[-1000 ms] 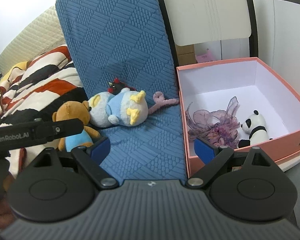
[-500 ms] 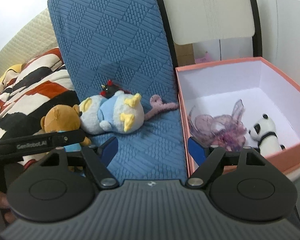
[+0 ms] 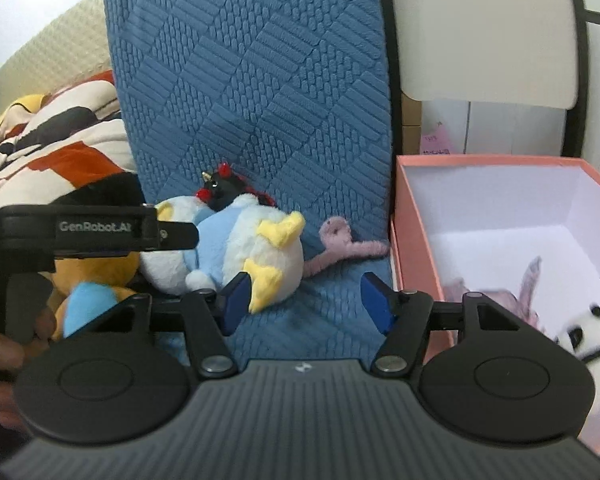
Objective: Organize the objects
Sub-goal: 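Move both tools back toward the toys on the blue seat, then grasp the red-black figure with the left tool while the right tool grasps the pink mouse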
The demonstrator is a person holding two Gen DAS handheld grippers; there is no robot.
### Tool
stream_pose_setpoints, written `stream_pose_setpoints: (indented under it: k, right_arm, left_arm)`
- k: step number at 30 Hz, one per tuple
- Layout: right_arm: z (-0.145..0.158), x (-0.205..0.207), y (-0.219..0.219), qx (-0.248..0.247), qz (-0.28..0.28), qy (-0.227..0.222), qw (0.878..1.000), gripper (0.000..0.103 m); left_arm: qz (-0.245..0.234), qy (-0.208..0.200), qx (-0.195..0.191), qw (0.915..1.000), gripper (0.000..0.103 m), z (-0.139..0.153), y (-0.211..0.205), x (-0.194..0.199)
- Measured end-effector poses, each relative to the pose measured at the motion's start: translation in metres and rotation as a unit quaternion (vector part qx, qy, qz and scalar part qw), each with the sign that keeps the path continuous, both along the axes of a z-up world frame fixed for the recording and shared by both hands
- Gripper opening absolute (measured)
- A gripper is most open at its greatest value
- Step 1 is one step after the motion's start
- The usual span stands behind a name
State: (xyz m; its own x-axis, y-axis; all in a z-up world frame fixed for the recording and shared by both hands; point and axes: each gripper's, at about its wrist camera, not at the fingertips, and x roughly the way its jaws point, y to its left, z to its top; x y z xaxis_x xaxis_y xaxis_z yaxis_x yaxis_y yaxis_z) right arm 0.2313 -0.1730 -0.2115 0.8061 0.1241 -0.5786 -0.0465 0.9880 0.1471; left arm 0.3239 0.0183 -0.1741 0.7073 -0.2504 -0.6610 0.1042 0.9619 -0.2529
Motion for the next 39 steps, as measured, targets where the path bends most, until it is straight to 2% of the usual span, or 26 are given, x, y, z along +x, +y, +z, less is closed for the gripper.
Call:
stream_pose_setpoints:
  k: [4,6,8,15,18,22,26,30,34,37,39]
  right_arm:
    - [-0.003,0.032,0.001,-0.009,0.005,0.008,1.0,0.064]
    - [-0.005,0.048,0.002,-0.009,0.005,0.014,1.0,0.064]
    - [-0.009,0.063,0.005,-0.018,0.004,0.018,1.0,0.062]
    - [-0.025,0.117,0.012,-0.043,0.0,0.039,0.998,0.056]
    - [-0.032,0.136,0.014,-0.053,-0.006,0.05,0.997,0.055]
    - [-0.044,0.158,0.015,-0.067,-0.013,0.074,0.995,0.055]
    - [-0.056,0.174,0.016,-0.092,-0.024,0.095,0.991,0.055]
    - [-0.061,0.184,0.007,-0.064,-0.026,0.11,0.992,0.055]
    - [-0.068,0.192,-0.005,-0.026,-0.027,0.135,0.99,0.055]
    - [-0.073,0.197,-0.012,-0.026,-0.041,0.15,0.987,0.055]
    - [-0.077,0.2,-0.018,-0.017,-0.046,0.161,0.986,0.05]
  left_arm:
    - [0.001,0.005,0.004,1.0,0.078,-0.004,-0.001,0.031]
    - [0.003,0.013,0.006,0.9999,0.07,-0.007,-0.002,0.046]
    - [0.003,0.019,0.01,0.9998,0.067,-0.011,-0.002,0.059]
    - [0.018,0.021,0.023,0.9994,0.066,-0.018,0.001,0.1]
    - [0.022,0.019,0.044,0.9986,0.066,-0.02,-0.003,0.118]
    - [0.019,0.031,0.055,0.9979,0.066,-0.029,-0.006,0.137]
    - [0.013,0.037,0.052,0.9979,0.066,-0.034,-0.006,0.149]
    - [0.009,0.048,0.04,0.998,0.066,-0.038,-0.003,0.159]
    - [-0.003,0.05,0.059,0.997,0.066,-0.043,-0.009,0.169]
    - [0.001,0.054,0.056,0.997,0.066,-0.047,-0.012,0.176]
    - [0.005,0.055,0.063,0.9965,0.066,-0.05,-0.015,0.181]
